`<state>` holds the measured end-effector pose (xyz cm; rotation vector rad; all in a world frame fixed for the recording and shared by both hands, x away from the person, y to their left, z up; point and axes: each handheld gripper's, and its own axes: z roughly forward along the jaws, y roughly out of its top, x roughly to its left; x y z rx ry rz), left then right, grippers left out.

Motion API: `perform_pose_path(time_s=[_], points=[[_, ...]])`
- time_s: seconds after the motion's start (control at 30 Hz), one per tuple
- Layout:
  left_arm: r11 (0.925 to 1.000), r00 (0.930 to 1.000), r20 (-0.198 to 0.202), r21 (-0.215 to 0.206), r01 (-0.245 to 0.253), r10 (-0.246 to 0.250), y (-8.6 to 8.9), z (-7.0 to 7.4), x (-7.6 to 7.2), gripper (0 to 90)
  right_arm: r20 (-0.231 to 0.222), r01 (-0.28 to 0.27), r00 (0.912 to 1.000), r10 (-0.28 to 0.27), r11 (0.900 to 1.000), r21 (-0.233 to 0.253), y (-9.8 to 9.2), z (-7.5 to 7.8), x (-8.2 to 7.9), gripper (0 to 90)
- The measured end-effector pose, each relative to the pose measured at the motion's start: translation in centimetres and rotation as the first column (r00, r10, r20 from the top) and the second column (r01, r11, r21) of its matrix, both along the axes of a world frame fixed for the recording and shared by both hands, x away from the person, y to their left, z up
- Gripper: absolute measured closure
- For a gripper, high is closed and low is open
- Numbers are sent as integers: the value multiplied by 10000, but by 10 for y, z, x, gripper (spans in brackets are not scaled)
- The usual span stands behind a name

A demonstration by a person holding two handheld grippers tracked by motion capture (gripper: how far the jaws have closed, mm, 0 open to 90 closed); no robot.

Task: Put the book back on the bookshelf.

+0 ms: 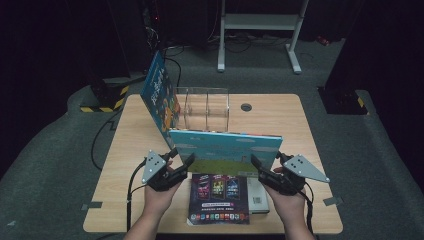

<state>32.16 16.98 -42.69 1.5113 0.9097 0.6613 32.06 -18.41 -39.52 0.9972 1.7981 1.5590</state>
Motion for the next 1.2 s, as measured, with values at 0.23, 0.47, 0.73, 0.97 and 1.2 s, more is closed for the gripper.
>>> perform_pose_path(time_s=[0.23,0.47,0.73,0.97,1.2], points=[[10000,10000,37,63,-36,36,-1,0,0,411,-84,-283,9996,284,9994,209,1,3,3,298],[10000,10000,-6,53,-65,65,-2,0,-1,401,-189,-475,9986,484,9979,439,2,4,3,299],[9996,9998,73,219,-204,202,-6,0,-2,382,328,-588,9978,579,9979,288,0,-1,-1,347],[9994,9995,171,221,-283,280,-8,0,-2,375,448,-965,9945,952,9950,273,-9,-4,-4,417],[9991,9990,185,154,-408,405,-9,-2,-1,372,626,-1128,9919,1109,9933,261,-12,-7,-7,461]])
